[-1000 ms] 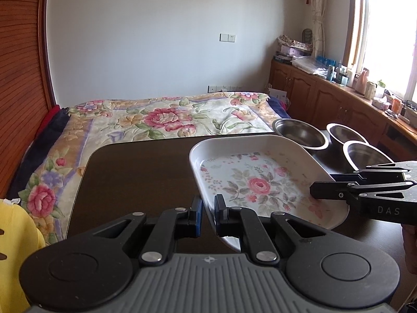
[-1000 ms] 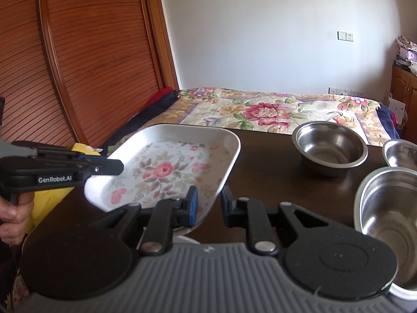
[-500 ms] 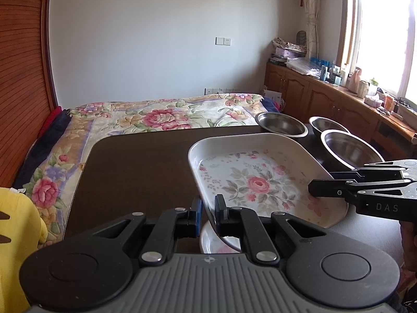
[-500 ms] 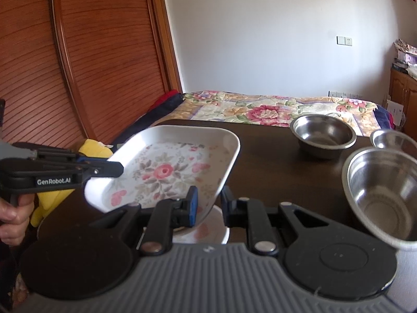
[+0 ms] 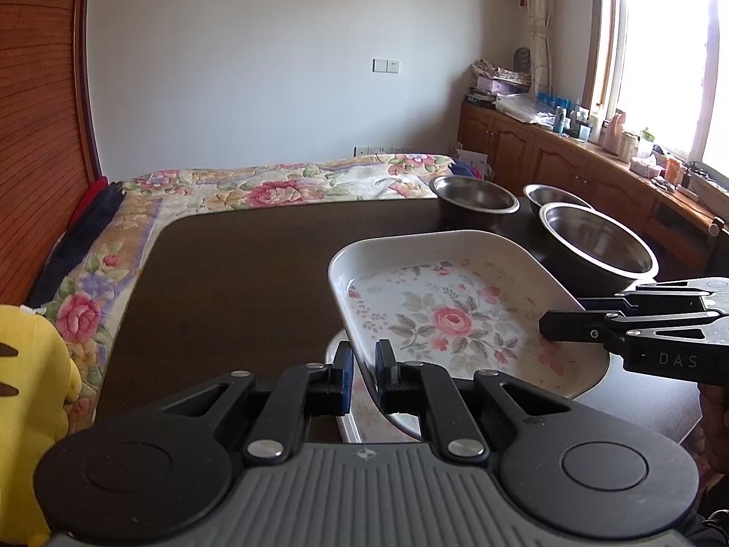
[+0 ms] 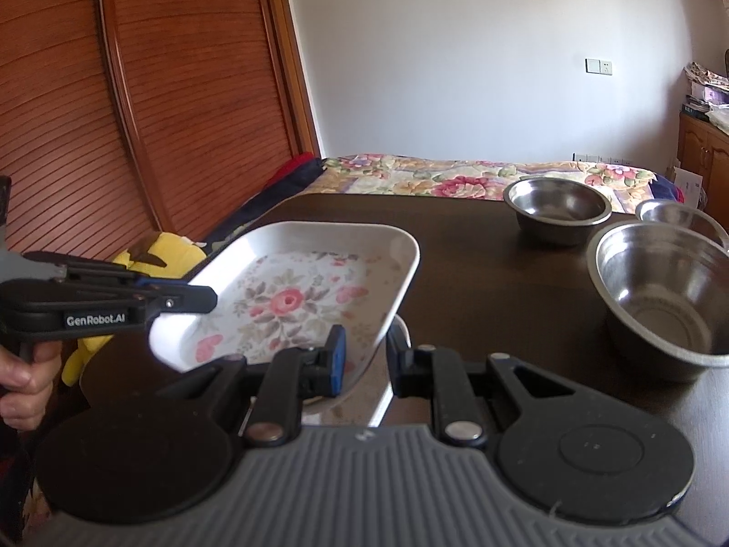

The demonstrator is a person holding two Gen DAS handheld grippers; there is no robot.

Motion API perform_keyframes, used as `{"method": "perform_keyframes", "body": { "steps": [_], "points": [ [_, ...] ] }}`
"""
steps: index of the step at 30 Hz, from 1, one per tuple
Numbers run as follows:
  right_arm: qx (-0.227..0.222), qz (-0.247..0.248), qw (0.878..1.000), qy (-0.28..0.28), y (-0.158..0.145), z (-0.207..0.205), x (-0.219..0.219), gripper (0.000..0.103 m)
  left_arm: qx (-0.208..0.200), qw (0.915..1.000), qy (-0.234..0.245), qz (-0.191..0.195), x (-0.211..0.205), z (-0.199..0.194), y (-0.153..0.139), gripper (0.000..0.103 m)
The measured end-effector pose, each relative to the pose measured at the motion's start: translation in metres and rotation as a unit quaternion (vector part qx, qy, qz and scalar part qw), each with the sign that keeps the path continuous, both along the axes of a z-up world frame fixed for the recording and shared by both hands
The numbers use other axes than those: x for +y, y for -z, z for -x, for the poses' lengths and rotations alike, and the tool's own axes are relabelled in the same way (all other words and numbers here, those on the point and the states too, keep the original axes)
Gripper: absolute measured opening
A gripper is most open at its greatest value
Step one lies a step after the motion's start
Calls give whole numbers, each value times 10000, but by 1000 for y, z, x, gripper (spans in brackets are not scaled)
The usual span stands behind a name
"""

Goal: Organize plates and bowls

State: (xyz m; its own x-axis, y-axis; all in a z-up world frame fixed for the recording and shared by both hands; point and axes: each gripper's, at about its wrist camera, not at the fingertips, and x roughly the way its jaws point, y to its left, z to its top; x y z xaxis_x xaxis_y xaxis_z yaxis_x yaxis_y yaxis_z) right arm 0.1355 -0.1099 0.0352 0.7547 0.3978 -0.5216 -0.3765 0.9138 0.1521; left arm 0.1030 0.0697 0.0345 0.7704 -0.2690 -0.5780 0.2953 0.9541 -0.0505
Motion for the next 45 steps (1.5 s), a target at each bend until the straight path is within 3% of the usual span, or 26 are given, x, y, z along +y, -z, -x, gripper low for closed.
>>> {"method": "perform_keyframes", "body": {
  "steps": [17, 38, 45],
  "points": [
    [114, 133, 9998, -6, 13, 12, 1, 21, 254, 9996, -11, 121, 0, 11, 25, 11],
    [225, -2, 9997, -53, 16, 10, 0, 24, 271, 9995, -79, 110, -3, 10, 26, 11],
    [66, -80, 9999, -51, 9, 15, -6, 29, 145, 9997, -183, 78, -3, 14, 25, 18]
  ]
}}
